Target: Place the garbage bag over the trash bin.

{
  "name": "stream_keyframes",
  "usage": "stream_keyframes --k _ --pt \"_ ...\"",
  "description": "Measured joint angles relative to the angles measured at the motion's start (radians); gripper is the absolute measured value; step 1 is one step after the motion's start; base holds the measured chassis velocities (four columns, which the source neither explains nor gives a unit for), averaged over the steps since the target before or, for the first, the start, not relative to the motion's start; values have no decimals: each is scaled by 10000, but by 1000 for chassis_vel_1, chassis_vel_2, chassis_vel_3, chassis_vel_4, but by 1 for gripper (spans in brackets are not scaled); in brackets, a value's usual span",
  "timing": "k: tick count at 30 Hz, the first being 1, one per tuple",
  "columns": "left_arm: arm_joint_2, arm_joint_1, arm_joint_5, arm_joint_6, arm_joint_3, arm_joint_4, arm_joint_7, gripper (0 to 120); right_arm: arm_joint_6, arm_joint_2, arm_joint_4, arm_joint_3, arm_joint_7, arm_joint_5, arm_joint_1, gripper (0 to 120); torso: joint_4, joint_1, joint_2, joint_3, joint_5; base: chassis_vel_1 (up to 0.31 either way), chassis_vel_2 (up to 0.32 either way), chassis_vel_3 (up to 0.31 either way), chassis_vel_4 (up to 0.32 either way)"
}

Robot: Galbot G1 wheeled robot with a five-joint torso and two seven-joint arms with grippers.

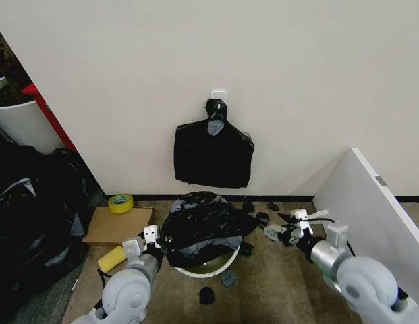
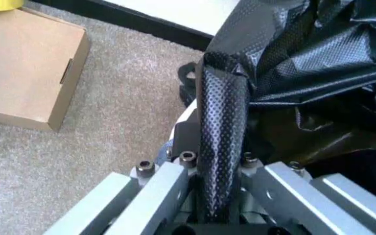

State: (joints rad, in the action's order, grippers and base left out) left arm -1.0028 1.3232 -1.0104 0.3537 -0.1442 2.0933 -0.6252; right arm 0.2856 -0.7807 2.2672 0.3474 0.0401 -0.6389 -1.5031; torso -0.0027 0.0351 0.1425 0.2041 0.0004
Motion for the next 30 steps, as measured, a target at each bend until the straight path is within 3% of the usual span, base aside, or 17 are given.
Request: stream_keyframes --k 5,11,18,22,24,28,30 --pt "58 7 88 66 68 54 15 1 -285 226 605 -1135 567 1515 -107 100 2 0 0 0 -1 0 0 0 0" --pt "73 79 146 178 128 210 17 1 -473 309 325 -2152 848 2750 282 100 1 0 0 0 0 0 0 0 0" --pt "131 182 496 222 112 306 163 1 -661 237 -401 -2772 622 3065 959 78 1 0 0 0 1 0 0 0 0" --pt "222 193 548 222 107 340 191 1 -851 308 -678 -2835 605 3191 1131 59 1 0 0 0 2 0 0 0 0" --pt "205 188 572 222 118 333 197 1 -864 321 -680 -2840 629 3220 1133 57 1 0 0 0 2 0 0 0 0" --pt "44 127 607 235 194 249 191 1 -1223 446 -846 -2806 1316 3662 1126 38 0 0 0 0 1 0 0 0 0" --pt "38 126 607 237 202 248 189 1 -1258 460 -870 -2802 1381 3694 1125 36 0 0 0 0 1 0 0 0 0"
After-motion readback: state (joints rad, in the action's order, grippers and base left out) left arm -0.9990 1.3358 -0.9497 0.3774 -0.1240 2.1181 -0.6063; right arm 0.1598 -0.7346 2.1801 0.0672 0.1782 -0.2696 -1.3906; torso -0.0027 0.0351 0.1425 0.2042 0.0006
